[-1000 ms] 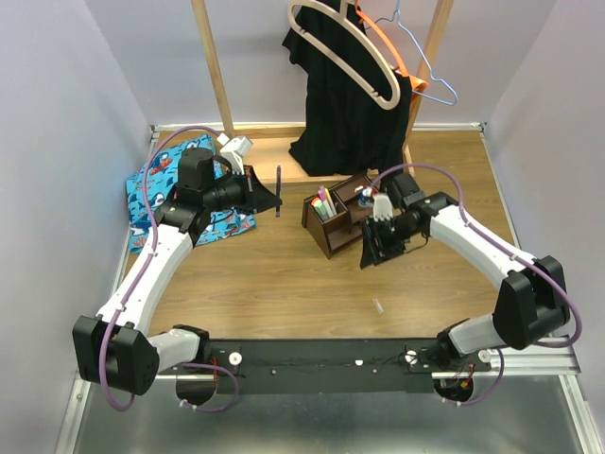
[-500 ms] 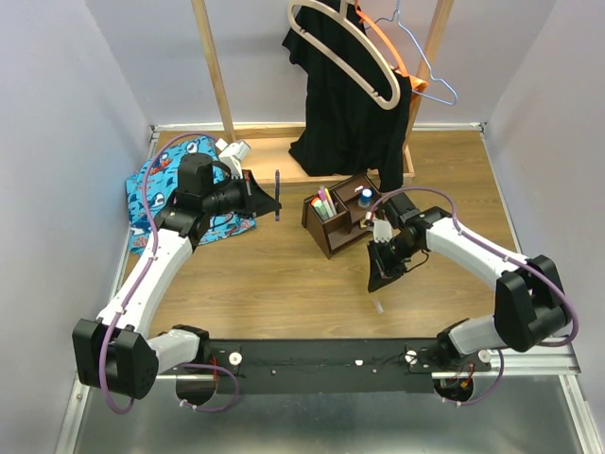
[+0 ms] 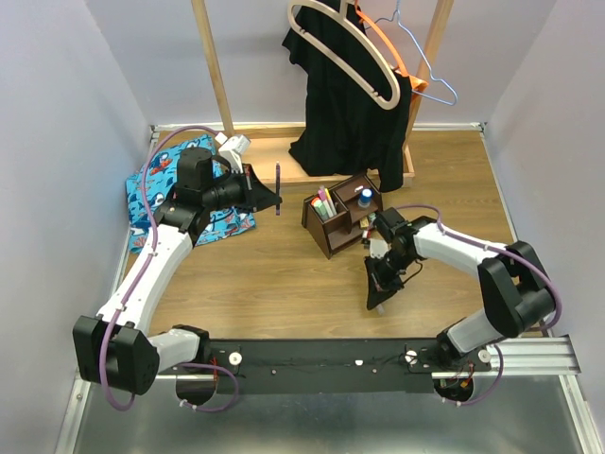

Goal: Sort the stationery into containers
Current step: Close the pen cap on the pen.

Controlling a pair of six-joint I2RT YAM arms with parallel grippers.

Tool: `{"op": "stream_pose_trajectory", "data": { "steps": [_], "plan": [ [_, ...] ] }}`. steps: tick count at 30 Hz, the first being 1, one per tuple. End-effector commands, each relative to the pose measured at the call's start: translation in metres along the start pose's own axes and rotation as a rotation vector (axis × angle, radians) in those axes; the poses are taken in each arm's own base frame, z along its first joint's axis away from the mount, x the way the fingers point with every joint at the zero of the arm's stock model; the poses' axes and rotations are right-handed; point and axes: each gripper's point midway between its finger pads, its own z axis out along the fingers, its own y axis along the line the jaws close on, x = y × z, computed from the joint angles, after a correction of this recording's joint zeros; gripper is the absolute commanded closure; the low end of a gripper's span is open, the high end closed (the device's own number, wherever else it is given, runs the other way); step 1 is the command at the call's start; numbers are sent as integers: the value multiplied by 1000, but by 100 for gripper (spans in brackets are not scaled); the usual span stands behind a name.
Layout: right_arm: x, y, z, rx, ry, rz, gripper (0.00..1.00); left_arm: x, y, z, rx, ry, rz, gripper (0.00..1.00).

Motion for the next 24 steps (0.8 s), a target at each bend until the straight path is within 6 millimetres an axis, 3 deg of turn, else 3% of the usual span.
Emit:
{"op": "stream_pose_trajectory", "data": {
  "steps": [1,4,10,17,24],
  "plan": [
    [11,-34,13,169,35,105,99,-9,-4,0,15,-18,15,100],
    [8,-49,11,272,17,167,99,-9,-1,0,7,-21,7,100],
    [-5,-56,11,329,-15,196,100,-8,5,-1,-7,-29,-7,100],
    [-6,-75,10,419,-42,196,99,-12,12,-1,-19,-47,-27,100],
    [-37,-80,-13,489,-156,126,100,-14,17,1,-28,-59,-32,100]
  ]
}}
